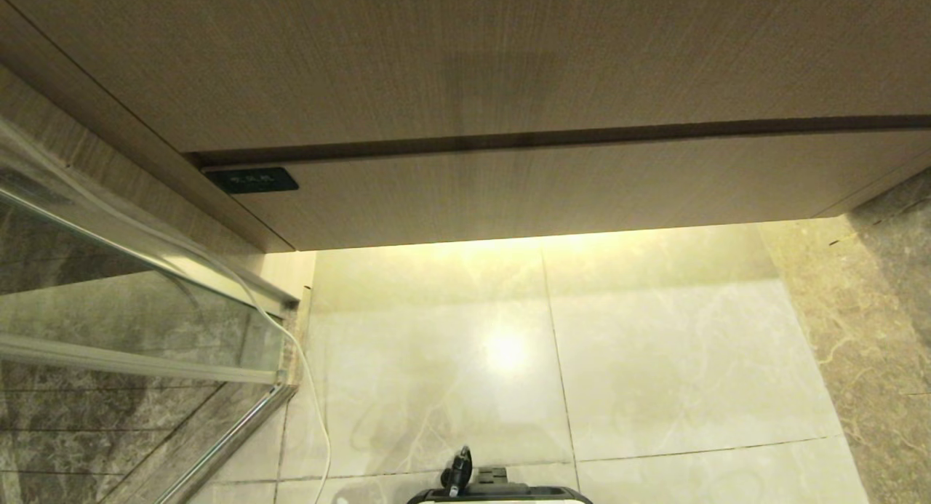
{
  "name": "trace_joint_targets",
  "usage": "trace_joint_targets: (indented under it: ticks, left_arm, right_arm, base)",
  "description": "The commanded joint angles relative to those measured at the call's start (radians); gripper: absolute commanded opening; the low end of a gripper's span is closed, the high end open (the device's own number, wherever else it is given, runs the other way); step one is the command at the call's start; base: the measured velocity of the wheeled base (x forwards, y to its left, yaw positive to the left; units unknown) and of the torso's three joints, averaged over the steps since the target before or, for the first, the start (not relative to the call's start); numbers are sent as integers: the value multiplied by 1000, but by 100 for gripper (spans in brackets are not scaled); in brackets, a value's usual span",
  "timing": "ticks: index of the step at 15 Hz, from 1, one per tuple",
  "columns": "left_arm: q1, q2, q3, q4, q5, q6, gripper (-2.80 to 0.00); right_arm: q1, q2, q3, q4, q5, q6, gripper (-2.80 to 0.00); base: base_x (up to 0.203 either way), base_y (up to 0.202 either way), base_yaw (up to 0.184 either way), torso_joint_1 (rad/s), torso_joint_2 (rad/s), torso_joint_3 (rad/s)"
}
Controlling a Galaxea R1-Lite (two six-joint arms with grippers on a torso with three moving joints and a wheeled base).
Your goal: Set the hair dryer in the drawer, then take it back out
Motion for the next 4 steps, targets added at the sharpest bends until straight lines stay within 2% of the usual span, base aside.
trace_joint_targets:
  ticks: [1, 4]
  left_arm:
    - [0, 0, 1, 0, 0, -1, -280]
    - [0, 0, 2, 0, 0, -1, -280]
  right_arm:
    - [0, -38, 40, 0, 0, 3, -280]
    - [0, -38, 40, 1, 0, 3, -280]
  base:
    - [0, 0, 0, 0, 0, 0]
    - [0, 0, 0, 0, 0, 0]
